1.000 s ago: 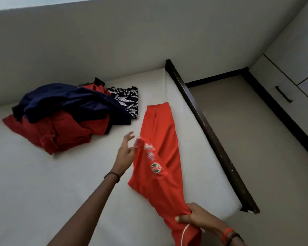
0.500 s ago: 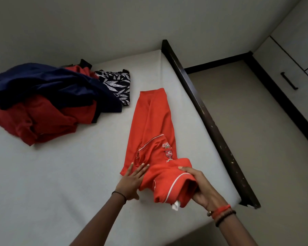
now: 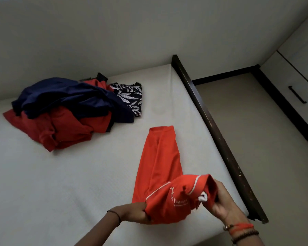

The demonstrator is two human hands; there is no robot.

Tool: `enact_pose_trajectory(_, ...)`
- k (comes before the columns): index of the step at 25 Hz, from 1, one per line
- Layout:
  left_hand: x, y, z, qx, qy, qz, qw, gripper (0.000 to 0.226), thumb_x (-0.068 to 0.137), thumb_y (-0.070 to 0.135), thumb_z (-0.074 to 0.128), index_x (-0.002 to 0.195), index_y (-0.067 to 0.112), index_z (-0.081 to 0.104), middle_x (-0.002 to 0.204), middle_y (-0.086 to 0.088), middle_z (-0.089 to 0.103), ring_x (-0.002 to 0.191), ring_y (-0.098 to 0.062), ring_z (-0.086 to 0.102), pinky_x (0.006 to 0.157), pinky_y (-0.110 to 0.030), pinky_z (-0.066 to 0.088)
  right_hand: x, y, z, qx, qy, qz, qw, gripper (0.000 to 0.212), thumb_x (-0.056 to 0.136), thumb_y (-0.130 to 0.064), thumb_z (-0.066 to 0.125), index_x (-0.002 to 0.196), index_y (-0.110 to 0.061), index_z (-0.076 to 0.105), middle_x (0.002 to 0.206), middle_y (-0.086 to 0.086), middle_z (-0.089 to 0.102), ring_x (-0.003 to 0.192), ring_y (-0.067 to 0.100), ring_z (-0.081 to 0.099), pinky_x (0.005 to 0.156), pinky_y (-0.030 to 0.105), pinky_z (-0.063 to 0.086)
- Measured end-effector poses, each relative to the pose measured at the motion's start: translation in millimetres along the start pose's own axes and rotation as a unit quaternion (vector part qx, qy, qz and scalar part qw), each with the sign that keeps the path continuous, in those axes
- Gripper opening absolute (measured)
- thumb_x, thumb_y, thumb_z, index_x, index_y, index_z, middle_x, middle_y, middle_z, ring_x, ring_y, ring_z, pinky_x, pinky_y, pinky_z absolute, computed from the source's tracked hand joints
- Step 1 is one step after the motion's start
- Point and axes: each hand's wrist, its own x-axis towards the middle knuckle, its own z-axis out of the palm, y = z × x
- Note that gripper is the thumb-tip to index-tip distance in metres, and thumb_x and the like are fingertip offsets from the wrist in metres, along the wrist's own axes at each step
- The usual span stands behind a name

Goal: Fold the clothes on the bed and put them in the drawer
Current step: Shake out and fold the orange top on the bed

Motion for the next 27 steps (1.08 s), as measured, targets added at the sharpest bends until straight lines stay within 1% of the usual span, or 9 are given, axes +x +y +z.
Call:
enact_pose_trajectory(4, 4.6, -20.2, -44.3, -0.109, 0.064, 0.001, 0.992, 0.023, 0.072, 0.05, 0.06, 0.078, 0.028, 0.059, 0.09, 0.005, 0.062, 0.075, -0.003, 0.056, 0.074, -0.019, 0.047, 47.1, -36.1, 43.6, -0.006, -0.038, -0.026, 0.999, 0.069, 0.034, 0.003, 0.092, 0.094, 0.021, 0.064, 0.088, 0.034, 0.067, 0.063, 0.035, 0.071, 0.042, 0.034, 0.056)
enact_pose_trajectory(8, 30.7, -43.8, -84.4, -0.155, 0.175, -0.011, 0.972, 0.048, 0.08, 0.054, 0.063, 0.119, 0.026, 0.059, 0.115, -0.001, 0.066, 0.103, -0.013, 0.063, 0.089, -0.024, 0.049, 122.5, -60.1, 62.3, 0.01, 0.035, -0.09, 0.995, 0.061, 0.093, -0.024, 0.059, 0.133, 0.014, 0.034, 0.124, 0.035, 0.05, 0.1, 0.043, 0.064, 0.056, 0.049, 0.059)
enact_pose_trajectory(11, 45.4, -49.5, -86.5, -0.171, 0.267, -0.052, 0.947, 0.052, 0.09, 0.038, 0.061, 0.136, 0.022, 0.044, 0.125, -0.007, 0.057, 0.106, -0.018, 0.057, 0.086, -0.024, 0.045, 151.5, -35.5, 52.2, -0.193, 0.132, -0.153, 0.96, 0.034, 0.102, -0.03, 0.04, 0.114, 0.002, 0.043, 0.105, 0.033, 0.054, 0.079, 0.033, 0.066, 0.066, 0.039, 0.058)
enact_pose_trajectory(13, 47.3, -51.1, -71.0, -0.13, 0.384, -0.04, 0.913, 0.058, 0.093, 0.04, 0.056, 0.143, 0.018, 0.035, 0.137, -0.005, 0.047, 0.12, -0.019, 0.051, 0.099, -0.028, 0.039, 157.9, 13.4, 26.6, -0.462, 0.184, -0.258, 0.828, 0.02, 0.099, -0.023, 0.045, 0.106, -0.008, 0.056, 0.112, 0.023, 0.062, 0.089, 0.028, 0.064, 0.084, 0.037, 0.051)
enact_pose_trajectory(15, 47.5, -59.3, -46.8, 0.079, 0.478, 0.024, 0.875, 0.067, 0.091, 0.054, 0.047, 0.144, 0.016, 0.034, 0.146, -0.005, 0.041, 0.132, -0.022, 0.044, 0.11, -0.031, 0.026, 147.5, 70.7, -4.6, -0.686, 0.117, -0.352, 0.626, 0.048, 0.094, -0.043, 0.052, 0.125, -0.007, 0.057, 0.13, 0.011, 0.058, 0.119, 0.023, 0.055, 0.103, 0.03, 0.038)
enact_pose_trajectory(17, 44.5, -64.3, -19.6, 0.265, 0.397, 0.095, 0.874, 0.087, 0.08, 0.069, 0.043, 0.148, 0.016, 0.03, 0.154, -0.004, 0.029, 0.14, -0.02, 0.034, 0.113, -0.038, 0.016, 143.0, 110.0, -39.9, -0.844, 0.022, -0.343, 0.411, 0.092, 0.073, -0.069, 0.058, 0.139, -0.005, 0.045, 0.143, 0.007, 0.048, 0.134, 0.021, 0.042, 0.109, 0.035, 0.027)
enact_pose_trajectory(19, 44.6, -67.2, -1.6, 0.336, 0.295, 0.119, 0.887, 0.097, 0.07, 0.068, 0.045, 0.15, 0.015, 0.027, 0.158, -0.006, 0.021, 0.145, -0.019, 0.023, 0.114, -0.043, 0.014, 143.4, 119.6, -59.5, -0.912, -0.035, -0.28, 0.297, 0.113, 0.054, -0.064, 0.072, 0.143, -0.004, 0.038, 0.15, 0.01, 0.038, 0.139, 0.022, 0.035, 0.11, 0.041, 0.02)
enact_pose_trajectory(24, 57.8, -71.2, 2.4, 0.324, 0.313, 0.089, 0.888, 0.074, 0.074, 0.011, 0.038, 0.148, 0.012, 0.03, 0.153, -0.007, 0.033, 0.141, -0.018, 0.032, 0.112, -0.04, 0.02, 163.1, 96.4, -75.3, -0.918, 0.075, -0.315, 0.228, 0.071, 0.076, -0.01, 0.042, 0.146, -0.001, 0.031, 0.153, 0.017, 0.03, 0.141, 0.029, 0.032, 0.111, 0.049, 0.02)
enact_pose_trajectory(27, 57.7, -72.1, 2.6, 0.246, 0.276, 0.061, 0.927, 0.07, 0.074, 0.003, 0.03, 0.145, 0.007, 0.032, 0.142, -0.007, 0.049, 0.127, -0.016, 0.052, 0.108, -0.027, 0.034, 167.8, 87.3, -76.8, -0.931, 0.057, -0.244, 0.267, 0.069, 0.075, -0.003, 0.032, 0.144, -0.003, 0.029, 0.148, 0.018, 0.04, 0.137, 0.03, 0.038, 0.111, 0.055, 0.02)
